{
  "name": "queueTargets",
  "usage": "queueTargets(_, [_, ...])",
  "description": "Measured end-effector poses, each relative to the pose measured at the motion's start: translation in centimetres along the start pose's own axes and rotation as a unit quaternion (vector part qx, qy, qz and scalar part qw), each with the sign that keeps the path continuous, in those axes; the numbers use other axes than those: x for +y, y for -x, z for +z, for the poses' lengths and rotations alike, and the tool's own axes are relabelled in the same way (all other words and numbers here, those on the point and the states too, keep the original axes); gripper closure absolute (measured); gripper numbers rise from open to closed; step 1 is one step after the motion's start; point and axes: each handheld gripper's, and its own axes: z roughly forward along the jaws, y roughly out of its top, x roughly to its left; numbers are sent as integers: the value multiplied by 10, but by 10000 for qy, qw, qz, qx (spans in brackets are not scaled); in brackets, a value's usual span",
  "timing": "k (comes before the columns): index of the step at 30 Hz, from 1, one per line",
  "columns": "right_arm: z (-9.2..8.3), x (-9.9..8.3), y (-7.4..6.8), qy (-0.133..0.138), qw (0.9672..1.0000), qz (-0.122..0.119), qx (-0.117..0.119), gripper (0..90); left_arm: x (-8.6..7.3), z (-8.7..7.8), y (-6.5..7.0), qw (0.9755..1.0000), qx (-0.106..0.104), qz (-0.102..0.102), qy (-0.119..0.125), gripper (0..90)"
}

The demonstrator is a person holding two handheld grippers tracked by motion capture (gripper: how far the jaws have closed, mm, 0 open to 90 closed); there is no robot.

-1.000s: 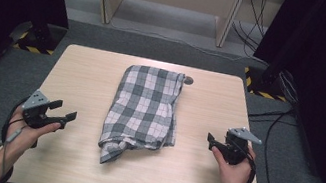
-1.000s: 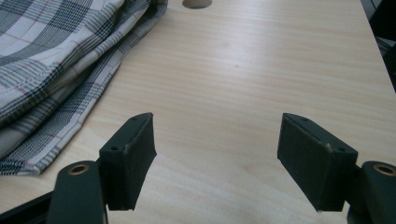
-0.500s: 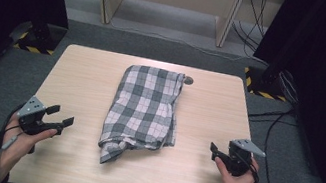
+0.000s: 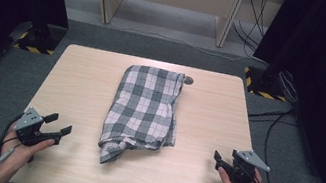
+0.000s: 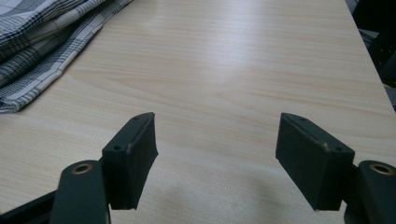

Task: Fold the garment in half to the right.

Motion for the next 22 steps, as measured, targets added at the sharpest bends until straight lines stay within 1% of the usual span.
queueTargets(6, [0, -4, 0, 31, 10000, -25, -13, 290, -6, 2, 1, 10000, 33, 53, 31, 262])
queueTargets(7, [-1, -4, -1, 70, 10000, -25, -22, 291, -7, 2, 2, 10000, 34, 47, -2, 262])
queueTargets(9, [-1, -4, -2, 121, 9999, -33, -14, 292, -7, 3, 3, 9999, 49, 81, 51, 263])
queueTargets(12, [-2, -4, -2, 167, 9998, -71, -30, 292, -7, 3, 4, 9999, 89, 135, 49, 263])
queueTargets(15, [-2, -4, -1, 183, 9998, -30, -26, 291, -7, 3, 6, 9997, 120, 197, 26, 263])
queueTargets(20, [-4, -5, 1, 168, 9998, 46, -19, 287, -7, 3, 8, 9995, 184, 244, 24, 263])
queueTargets(22, [-4, -6, 2, 188, 9998, 42, -24, 287, -7, 2, 9, 9995, 191, 261, 12, 263])
